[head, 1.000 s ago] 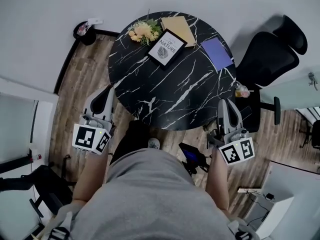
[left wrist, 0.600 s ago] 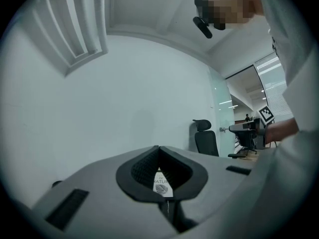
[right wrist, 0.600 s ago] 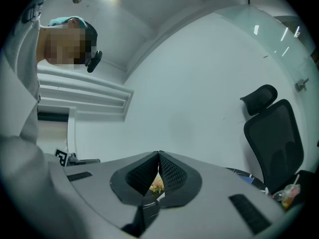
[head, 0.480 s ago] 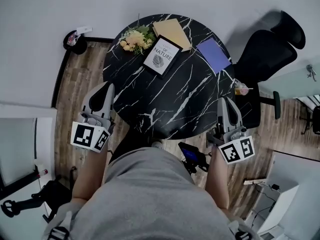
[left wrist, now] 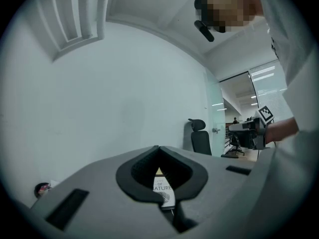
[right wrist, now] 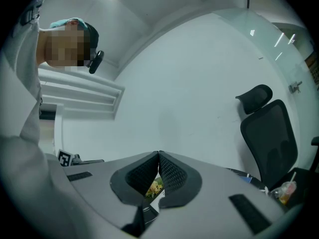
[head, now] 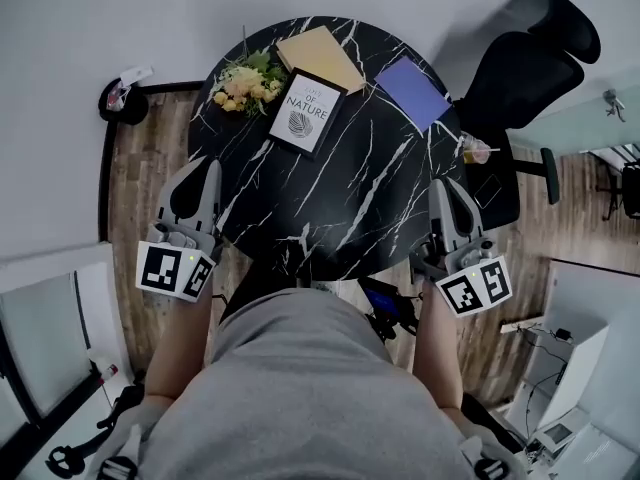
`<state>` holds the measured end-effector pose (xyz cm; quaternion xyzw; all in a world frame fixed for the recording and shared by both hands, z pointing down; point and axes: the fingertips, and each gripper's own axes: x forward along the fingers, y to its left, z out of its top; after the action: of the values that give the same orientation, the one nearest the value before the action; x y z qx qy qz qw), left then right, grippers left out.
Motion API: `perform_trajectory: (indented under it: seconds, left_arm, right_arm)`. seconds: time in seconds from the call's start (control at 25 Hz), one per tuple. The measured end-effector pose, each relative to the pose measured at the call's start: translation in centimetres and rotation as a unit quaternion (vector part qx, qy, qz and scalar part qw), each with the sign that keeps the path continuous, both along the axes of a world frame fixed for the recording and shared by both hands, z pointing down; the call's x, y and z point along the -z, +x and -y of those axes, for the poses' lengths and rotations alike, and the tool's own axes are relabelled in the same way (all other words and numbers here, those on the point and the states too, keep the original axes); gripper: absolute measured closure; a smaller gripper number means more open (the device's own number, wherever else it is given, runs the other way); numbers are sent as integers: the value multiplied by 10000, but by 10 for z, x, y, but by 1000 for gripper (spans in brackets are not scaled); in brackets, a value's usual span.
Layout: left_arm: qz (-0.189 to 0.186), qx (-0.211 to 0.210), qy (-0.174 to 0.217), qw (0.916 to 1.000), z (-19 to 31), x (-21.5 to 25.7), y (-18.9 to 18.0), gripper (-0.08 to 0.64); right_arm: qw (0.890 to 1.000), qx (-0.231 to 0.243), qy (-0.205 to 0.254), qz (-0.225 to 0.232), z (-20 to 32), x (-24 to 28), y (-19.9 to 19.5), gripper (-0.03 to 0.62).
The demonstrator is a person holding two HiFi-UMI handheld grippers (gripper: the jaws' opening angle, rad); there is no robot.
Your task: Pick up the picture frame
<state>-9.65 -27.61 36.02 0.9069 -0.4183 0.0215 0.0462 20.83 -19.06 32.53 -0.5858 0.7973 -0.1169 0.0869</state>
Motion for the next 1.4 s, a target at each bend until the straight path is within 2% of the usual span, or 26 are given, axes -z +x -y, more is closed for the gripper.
perform_trajectory:
  seconds: [0.56, 0.84, 1.4]
  left_arm:
    - [-6, -603, -103, 9981, 70, -3, 15, 554]
    - [20, -771, -107, 9970, 95, -7, 15, 554]
    - [47, -849, -325, 9959, 90, -28, 16, 554]
  right_arm:
    - [9993, -318, -170, -44, 51, -2, -10, 566]
    - [9987, -508, -95, 13, 72, 4, -13, 566]
    - [9963, -790, -344, 36, 52, -15, 0, 566]
